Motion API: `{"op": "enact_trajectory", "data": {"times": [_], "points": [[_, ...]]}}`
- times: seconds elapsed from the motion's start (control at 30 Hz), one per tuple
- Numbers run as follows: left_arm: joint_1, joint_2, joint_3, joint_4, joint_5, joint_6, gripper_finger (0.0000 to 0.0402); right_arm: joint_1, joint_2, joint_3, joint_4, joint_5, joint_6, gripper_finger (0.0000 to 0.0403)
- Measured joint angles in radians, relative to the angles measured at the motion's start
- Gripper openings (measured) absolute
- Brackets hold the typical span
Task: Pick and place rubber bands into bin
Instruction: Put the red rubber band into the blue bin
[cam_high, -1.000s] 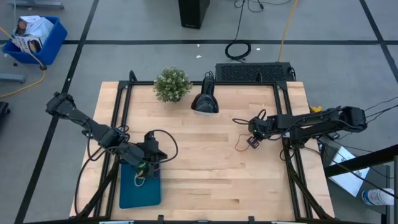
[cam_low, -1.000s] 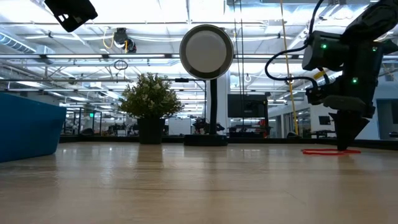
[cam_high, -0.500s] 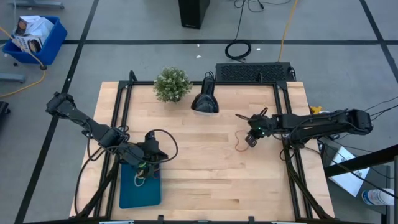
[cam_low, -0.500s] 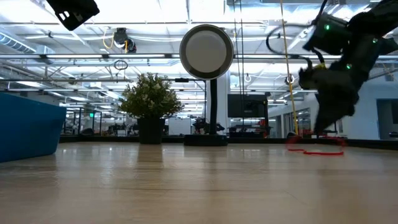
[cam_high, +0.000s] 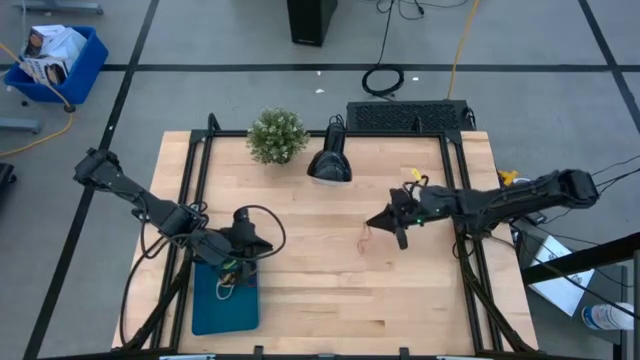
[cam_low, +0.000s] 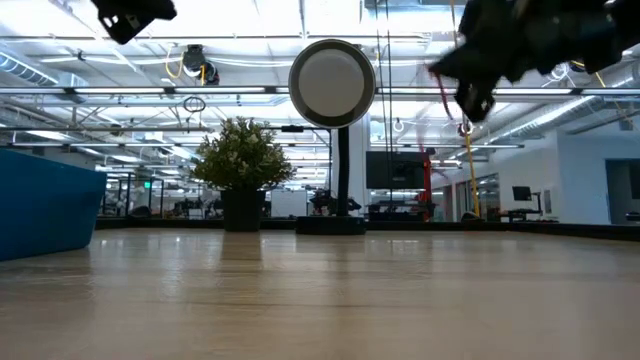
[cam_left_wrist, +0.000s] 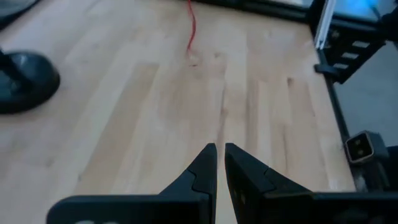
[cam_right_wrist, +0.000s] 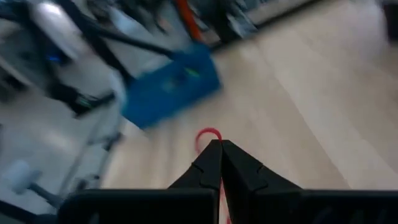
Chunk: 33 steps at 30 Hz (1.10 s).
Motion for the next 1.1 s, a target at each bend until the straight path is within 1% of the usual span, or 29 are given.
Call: {"op": "enact_trajectory", "data": {"times": [0.13, 0.23, 0.3, 0.37, 0.47, 0.6, 0.73, 0.8, 0.9, 1.0, 1.1], "points": [[0.014, 0.026, 0.0, 0.099, 0.004, 0.064, 0.0038, 0.059, 0.012, 0.001, 0.197, 0.005, -0.078, 0.0], [0.037, 0.068, 0.0, 0.181, 0.047, 0.11, 0.0039, 0.085, 0.045, 0.002, 0.338, 0.012, -0.148, 0.0], [0.057, 0.104, 0.0, 0.227, 0.081, 0.133, 0.0049, 0.099, 0.077, 0.003, 0.403, 0.06, -0.175, 0.0], [0.079, 0.141, 0.0, 0.272, 0.122, 0.144, 0.0068, 0.105, 0.115, 0.018, 0.413, 0.106, -0.192, 0.0], [0.112, 0.193, 0.0, 0.344, 0.164, 0.148, 0.0107, 0.114, 0.177, 0.053, 0.413, 0.112, -0.197, 0.0], [0.148, 0.251, 0.0, 0.464, 0.163, 0.174, 0.0157, 0.133, 0.261, 0.109, 0.414, 0.109, -0.209, 0.0], [0.177, 0.312, 0.0, 0.607, 0.153, 0.176, 0.019, 0.143, 0.334, 0.16, 0.414, 0.113, -0.227, 0.0], [0.185, 0.341, 0.0, 0.678, 0.16, 0.189, 0.0202, 0.143, 0.364, 0.175, 0.414, 0.113, -0.228, 0.0], [0.188, 0.377, -0.001, 0.72, 0.164, 0.245, 0.0211, 0.142, 0.403, 0.19, 0.417, 0.114, -0.228, 0.0], [0.188, 0.408, -0.001, 0.751, 0.162, 0.281, 0.0213, 0.142, 0.43, 0.19, 0.426, 0.118, -0.227, 0.0], [0.188, 0.439, -0.001, 0.788, 0.156, 0.311, 0.021, 0.143, 0.45, 0.19, 0.428, 0.154, -0.222, 0.0]]}}
